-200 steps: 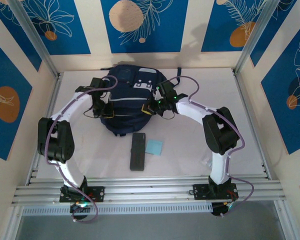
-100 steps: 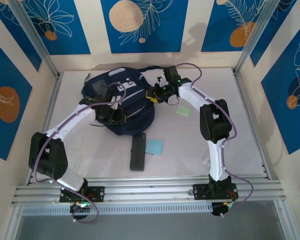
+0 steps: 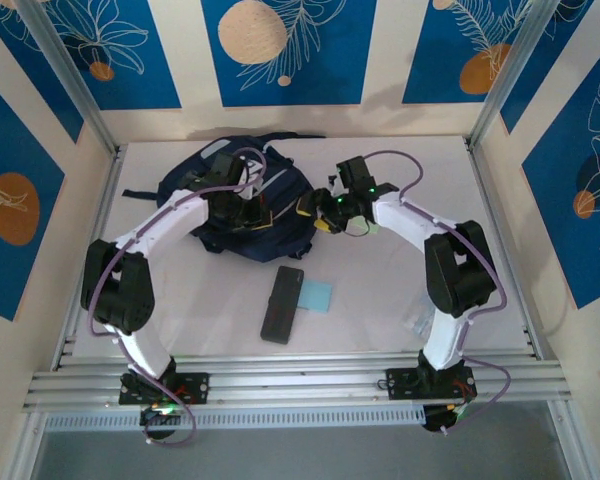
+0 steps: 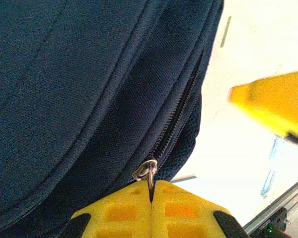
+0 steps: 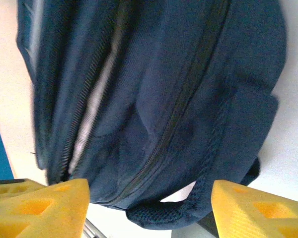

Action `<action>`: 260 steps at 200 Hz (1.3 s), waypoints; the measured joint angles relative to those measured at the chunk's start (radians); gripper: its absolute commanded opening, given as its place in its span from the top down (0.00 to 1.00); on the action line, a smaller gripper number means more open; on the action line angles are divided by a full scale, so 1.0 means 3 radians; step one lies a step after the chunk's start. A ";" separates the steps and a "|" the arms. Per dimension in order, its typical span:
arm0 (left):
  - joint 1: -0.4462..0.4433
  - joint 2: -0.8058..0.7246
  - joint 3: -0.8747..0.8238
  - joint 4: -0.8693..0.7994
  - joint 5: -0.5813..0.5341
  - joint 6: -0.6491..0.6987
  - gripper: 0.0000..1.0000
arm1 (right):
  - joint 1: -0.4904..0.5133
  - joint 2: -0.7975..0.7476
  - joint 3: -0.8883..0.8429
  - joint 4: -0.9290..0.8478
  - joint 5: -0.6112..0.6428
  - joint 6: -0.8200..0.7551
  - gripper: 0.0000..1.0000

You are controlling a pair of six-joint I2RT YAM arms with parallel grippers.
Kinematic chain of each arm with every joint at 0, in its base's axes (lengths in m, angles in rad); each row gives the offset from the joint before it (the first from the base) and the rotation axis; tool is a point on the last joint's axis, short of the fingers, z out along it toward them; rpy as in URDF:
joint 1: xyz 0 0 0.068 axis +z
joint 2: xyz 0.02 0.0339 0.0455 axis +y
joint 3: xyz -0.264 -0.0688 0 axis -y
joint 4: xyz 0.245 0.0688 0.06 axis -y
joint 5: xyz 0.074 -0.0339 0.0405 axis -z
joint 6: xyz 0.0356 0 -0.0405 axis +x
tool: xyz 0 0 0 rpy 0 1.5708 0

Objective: Pack the student bag
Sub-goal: Unzip the student bag at the top-center of the table.

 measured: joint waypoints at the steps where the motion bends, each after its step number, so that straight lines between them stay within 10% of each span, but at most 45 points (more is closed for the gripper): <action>1: -0.0003 0.0001 0.0000 0.0001 0.0001 -0.0003 1.00 | 0.0004 0.0004 -0.0001 0.0003 0.0000 0.0004 0.34; 17: -0.0023 0.0001 -0.0006 0.0004 -0.0001 -0.0013 1.00 | 0.0083 0.0134 0.0005 0.0118 0.0011 0.0067 0.40; 42: -0.0025 -0.0004 -0.0108 0.0047 -0.0003 -0.0011 1.00 | 0.0151 0.0383 0.0071 0.0351 0.0031 0.0173 1.00; 260: 0.1286 -0.0014 -0.0259 -0.0387 -0.1445 0.0987 1.00 | 0.0127 0.0308 0.0125 0.0458 -0.0029 0.0109 1.00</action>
